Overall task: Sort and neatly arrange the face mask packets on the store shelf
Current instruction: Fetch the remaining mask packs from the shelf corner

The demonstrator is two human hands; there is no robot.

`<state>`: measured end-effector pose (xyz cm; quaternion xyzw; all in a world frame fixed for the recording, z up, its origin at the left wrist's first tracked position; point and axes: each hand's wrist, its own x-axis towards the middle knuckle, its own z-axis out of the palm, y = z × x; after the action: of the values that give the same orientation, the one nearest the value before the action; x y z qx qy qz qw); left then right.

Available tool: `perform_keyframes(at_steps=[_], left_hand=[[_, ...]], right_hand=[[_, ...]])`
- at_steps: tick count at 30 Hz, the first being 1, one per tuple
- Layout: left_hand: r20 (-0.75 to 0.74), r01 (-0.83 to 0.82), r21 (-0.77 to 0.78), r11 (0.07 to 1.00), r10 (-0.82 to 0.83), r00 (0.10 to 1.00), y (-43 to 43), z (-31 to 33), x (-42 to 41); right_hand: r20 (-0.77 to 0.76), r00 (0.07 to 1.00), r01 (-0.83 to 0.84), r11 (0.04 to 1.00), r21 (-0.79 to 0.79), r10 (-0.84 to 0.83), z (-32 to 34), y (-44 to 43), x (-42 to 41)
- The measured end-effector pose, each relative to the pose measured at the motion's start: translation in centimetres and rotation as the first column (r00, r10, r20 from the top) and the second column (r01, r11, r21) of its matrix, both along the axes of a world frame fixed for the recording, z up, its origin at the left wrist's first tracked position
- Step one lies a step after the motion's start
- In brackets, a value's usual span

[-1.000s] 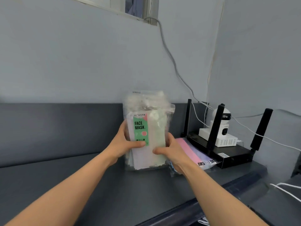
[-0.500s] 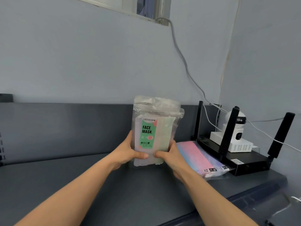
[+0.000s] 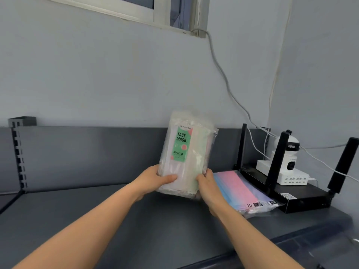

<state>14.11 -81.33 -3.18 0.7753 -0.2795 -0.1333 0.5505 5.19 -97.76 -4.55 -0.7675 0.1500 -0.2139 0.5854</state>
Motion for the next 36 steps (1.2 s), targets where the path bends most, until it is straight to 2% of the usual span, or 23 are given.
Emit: perform_keyframes(at_steps=[4, 9, 12, 24, 29, 36], left_hand=[[0.038, -0.049, -0.038, 0.998, 0.050, 0.998, 1.1, 0.5, -1.9], [0.062, -0.131, -0.110, 0.985, 0.138, 0.989, 4.1, 1.0, -4.4], [0.064, -0.190, -0.099, 0.977, 0.197, 0.978, 6.9, 1.2, -5.8], [0.051, -0.470, -0.053, 0.881, 0.472, 0.880, 18.9, 1.5, -10.0], [0.032, -0.546, -0.081, 0.834, 0.550, 0.834, 24.7, 1.4, -10.9], [0.023, -0.607, -0.035, 0.794, 0.608, 0.794, 33.2, 1.2, -11.3]], right_hand=[[0.057, 0.998, 0.000, 1.000, -0.023, 0.001, 0.7, 1.6, -1.2], [0.106, 0.990, -0.084, 0.995, -0.052, 0.089, 1.7, 4.6, -2.7], [0.109, 0.982, -0.152, 0.987, -0.052, 0.157, 1.9, 6.7, -3.2], [0.018, 0.924, -0.378, 0.920, -0.106, 0.381, 2.4, 17.2, -3.4], [-0.024, 0.889, -0.457, 0.884, -0.100, 0.457, 2.8, 22.9, -3.0], [-0.065, 0.857, -0.514, 0.856, -0.053, 0.511, 2.8, 31.6, -2.4]])
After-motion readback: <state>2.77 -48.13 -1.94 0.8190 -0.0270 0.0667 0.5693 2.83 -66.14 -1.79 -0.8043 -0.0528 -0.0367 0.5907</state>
